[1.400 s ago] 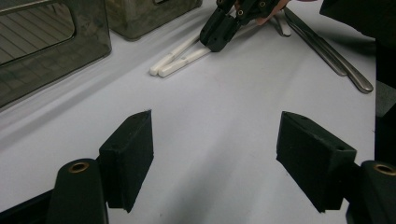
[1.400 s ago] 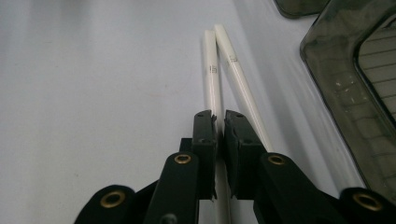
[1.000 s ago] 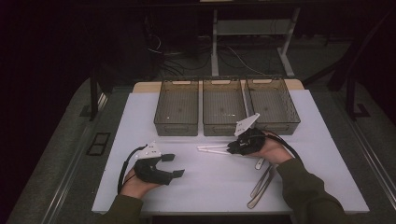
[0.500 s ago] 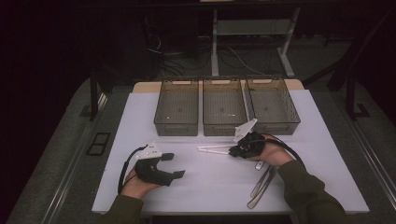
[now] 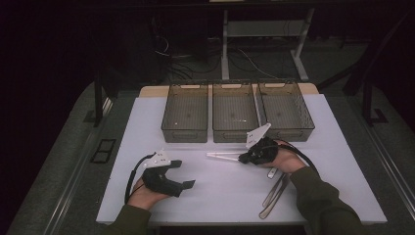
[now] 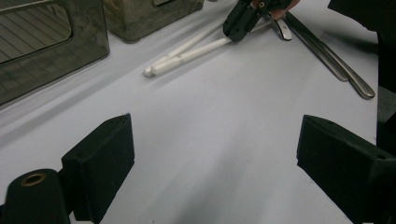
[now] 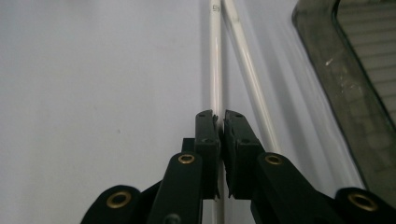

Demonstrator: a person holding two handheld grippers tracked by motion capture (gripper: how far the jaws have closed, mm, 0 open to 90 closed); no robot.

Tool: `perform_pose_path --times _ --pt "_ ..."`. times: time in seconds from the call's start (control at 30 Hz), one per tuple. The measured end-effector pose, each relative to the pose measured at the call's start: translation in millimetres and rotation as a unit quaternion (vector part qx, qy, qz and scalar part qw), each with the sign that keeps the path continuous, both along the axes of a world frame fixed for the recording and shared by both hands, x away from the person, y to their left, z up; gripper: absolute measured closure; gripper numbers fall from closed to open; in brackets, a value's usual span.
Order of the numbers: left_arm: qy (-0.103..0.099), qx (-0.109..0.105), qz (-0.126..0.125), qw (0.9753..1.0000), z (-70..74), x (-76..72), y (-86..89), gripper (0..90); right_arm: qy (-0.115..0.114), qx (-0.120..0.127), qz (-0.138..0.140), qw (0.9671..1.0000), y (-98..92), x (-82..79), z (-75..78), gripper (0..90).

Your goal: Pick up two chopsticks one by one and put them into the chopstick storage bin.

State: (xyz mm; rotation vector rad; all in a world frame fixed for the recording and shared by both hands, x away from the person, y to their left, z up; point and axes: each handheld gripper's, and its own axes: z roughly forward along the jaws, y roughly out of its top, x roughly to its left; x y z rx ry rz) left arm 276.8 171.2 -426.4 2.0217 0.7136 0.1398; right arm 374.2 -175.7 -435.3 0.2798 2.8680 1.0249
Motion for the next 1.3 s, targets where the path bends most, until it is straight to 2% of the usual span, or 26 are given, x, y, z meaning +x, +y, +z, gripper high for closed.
perform_pose_path --times 0.13,0.17,0.2,0.37,0.4,0.47,0.63,0.8,0.87,1.0,1.17,1.3 --pt "0.0 0.002 -0.001 1.0 -0.3 -0.1 -0.3 10.0 -0.002 0.026 0.002 0.9997 3.0 1.8 5.5 84.5" --pt "-0.001 0.002 0.0 1.0 -0.2 -0.2 -0.3 9.8 0.0 0.041 0.001 0.9992 5.6 3.0 8.6 84.5" --pt "-0.001 0.002 0.0 1.0 -0.2 -0.2 -0.3 9.8 0.0 0.041 0.001 0.9992 5.6 3.0 8.6 84.5" --pt "-0.002 0.0 0.002 1.0 -0.3 -0.3 -0.3 9.5 0.007 0.078 -0.016 0.9968 12.5 5.1 18.8 84.5" --pt "-0.002 0.0 0.002 1.0 -0.4 -0.2 -0.2 9.5 0.0 0.077 -0.014 0.997 13.5 5.9 20.3 84.5" --pt "-0.001 -0.001 0.002 1.0 -0.6 -0.2 -0.2 9.5 0.009 0.079 -0.026 0.9965 16.7 5.2 22.2 84.5" --pt "-0.002 -0.001 0.001 1.0 -0.2 -0.6 0.0 9.5 -0.001 0.075 -0.031 0.9967 18.5 3.6 26.5 84.5" --pt "-0.001 -0.001 -0.001 1.0 -1.0 -1.0 -1.3 9.6 0.012 0.095 -0.055 0.9939 16.1 -0.7 38.8 84.5" --pt "-0.002 -0.002 -0.003 1.0 -1.0 -1.3 -1.8 9.6 0.011 0.101 -0.064 0.9928 13.9 -0.5 44.4 84.4" --pt "0.0 -0.008 -0.005 1.0 -0.7 -2.2 -3.8 9.4 0.018 0.12 -0.082 0.9892 13.8 -0.8 56.0 84.5" --pt "-0.003 -0.013 -0.002 0.9999 0.0 -2.8 -5.5 4.5 0.009 0.115 -0.107 0.9875 20.4 3.4 71.9 84.4" --pt "-0.006 -0.014 0.001 0.9999 -0.1 -2.7 -6.3 0.0 0.013 0.117 -0.137 0.9836 30.4 10.4 82.9 84.4"
